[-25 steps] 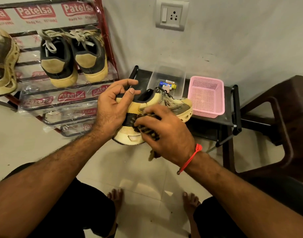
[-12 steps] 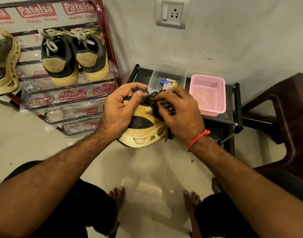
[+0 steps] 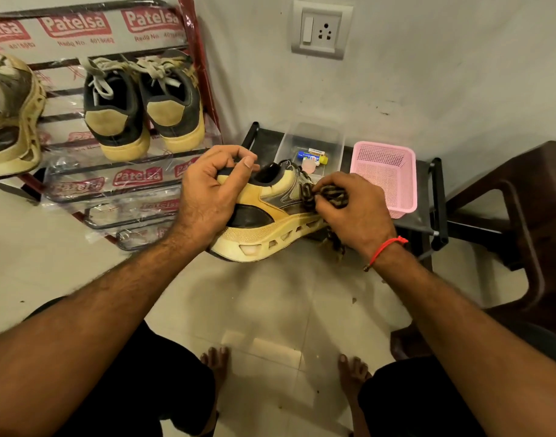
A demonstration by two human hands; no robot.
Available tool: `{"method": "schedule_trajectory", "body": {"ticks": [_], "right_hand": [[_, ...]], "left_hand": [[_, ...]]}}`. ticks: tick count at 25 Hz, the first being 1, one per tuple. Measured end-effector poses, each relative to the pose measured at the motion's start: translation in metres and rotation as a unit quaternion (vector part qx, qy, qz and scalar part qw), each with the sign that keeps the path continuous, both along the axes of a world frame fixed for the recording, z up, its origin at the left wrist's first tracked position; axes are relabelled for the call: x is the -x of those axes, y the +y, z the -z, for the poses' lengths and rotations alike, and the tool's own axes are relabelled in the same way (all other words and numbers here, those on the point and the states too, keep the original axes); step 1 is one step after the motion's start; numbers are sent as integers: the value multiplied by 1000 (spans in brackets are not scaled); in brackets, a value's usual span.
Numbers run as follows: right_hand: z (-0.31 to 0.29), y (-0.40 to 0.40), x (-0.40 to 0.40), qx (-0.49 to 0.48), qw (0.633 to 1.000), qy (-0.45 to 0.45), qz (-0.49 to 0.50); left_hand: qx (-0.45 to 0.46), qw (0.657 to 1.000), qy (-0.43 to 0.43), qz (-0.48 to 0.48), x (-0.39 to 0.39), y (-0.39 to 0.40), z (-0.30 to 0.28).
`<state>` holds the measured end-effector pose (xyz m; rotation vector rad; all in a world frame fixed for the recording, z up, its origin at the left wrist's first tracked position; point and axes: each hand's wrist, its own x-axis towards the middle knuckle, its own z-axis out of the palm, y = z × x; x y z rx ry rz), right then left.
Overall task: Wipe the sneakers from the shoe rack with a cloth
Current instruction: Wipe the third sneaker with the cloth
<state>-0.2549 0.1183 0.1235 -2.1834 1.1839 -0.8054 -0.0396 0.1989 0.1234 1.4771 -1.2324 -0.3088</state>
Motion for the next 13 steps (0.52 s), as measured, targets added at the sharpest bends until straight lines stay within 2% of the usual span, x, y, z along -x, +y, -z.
{"method": "schedule_trajectory", "body": {"ticks": [3,5,7,8,10,11,13], "right_hand": [[-1,-11,12,-144,978,-120,95],[-8,-9,14,-218,947,-223,78],[-12,-6,14,-190,944,-268,16],[-13,-6,15,-151,956,-248,-39],[-18,-6,17,-50,976,-136,-164],[-20,-6,19,-20,973,-94,-212],[-26,-2,20,-31,955,-85,-283]], "left_hand": [[15,999,41,4,-9,0,-12],[20,998,56,-1,-14,3,-19],[24,997,68,5,-15,7,-23],[22,998,63,10,-15,9,-26],[13,998,42,38,-16,14,-30],[9,998,27,64,-18,17,-32],[6,991,-13,134,-21,23,-36]]}}
